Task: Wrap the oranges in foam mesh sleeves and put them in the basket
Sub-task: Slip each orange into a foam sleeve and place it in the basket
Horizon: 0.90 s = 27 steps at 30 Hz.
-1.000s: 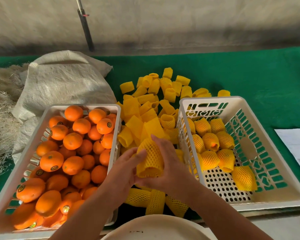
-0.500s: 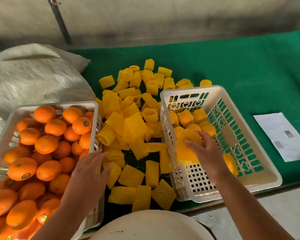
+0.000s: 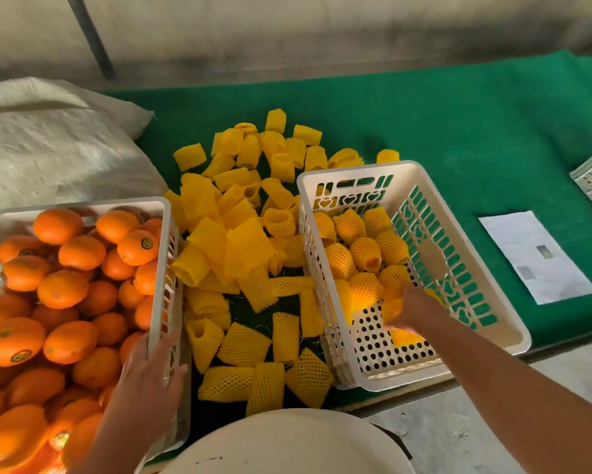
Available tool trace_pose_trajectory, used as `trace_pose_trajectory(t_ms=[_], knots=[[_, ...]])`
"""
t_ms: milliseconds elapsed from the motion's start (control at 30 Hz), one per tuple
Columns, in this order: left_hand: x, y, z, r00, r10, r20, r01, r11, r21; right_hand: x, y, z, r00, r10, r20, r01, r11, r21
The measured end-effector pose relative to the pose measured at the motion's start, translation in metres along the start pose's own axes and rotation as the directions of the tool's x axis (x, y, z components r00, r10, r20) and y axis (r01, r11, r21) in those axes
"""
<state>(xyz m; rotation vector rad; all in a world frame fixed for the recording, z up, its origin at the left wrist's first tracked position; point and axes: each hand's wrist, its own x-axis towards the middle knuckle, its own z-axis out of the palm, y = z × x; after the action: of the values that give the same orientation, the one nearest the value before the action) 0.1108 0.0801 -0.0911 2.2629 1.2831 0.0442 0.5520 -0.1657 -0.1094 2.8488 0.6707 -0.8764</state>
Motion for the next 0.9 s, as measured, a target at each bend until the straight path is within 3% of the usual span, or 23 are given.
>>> trace_pose_trajectory(t_ms=[167, 367, 433, 500, 567, 667, 800, 900], knots=[[-0.002, 0.000, 0.002, 0.999, 0.018, -0.028, -0.018, 0.999, -0.032, -0.003, 0.002, 0.005, 0.999, -0.030, -0.044, 0.024, 0.990, -0.137], [-0.007, -0.002, -0.026, 0.986, 0.118, -0.115, -0.133, 0.982, -0.134, -0.012, -0.005, 0.004, 0.988, -0.071, -0.134, 0.068, 0.997, -0.021], [-0.003, -0.011, -0.041, 0.979, 0.068, -0.190, -0.097, 0.984, -0.146, -0.024, -0.016, -0.002, 0.977, -0.061, -0.205, 0.059, 0.998, -0.018], [0.004, -0.023, -0.052, 0.976, -0.023, -0.217, 0.000, 0.994, -0.105, -0.041, -0.036, -0.008, 0.960, -0.072, -0.272, 0.086, 0.995, 0.040], [0.015, -0.033, -0.061, 0.986, -0.045, -0.162, 0.062, 0.993, 0.096, -0.059, -0.061, -0.012, 0.937, -0.124, -0.327, 0.172, 0.977, 0.122], [0.031, -0.043, -0.071, 0.994, -0.079, -0.082, 0.099, 0.952, 0.289, -0.089, -0.103, -0.016, 0.866, -0.252, -0.432, 0.343, 0.928, 0.146], [0.044, -0.050, -0.084, 0.977, -0.080, -0.200, 0.146, 0.930, 0.339, -0.128, -0.152, -0.015, 0.685, -0.446, -0.576, 0.558, 0.829, 0.021], [0.050, -0.059, -0.091, 0.976, -0.089, -0.198, 0.171, 0.878, 0.447, -0.139, -0.178, -0.003, 0.644, -0.557, -0.524, 0.641, 0.767, -0.027]])
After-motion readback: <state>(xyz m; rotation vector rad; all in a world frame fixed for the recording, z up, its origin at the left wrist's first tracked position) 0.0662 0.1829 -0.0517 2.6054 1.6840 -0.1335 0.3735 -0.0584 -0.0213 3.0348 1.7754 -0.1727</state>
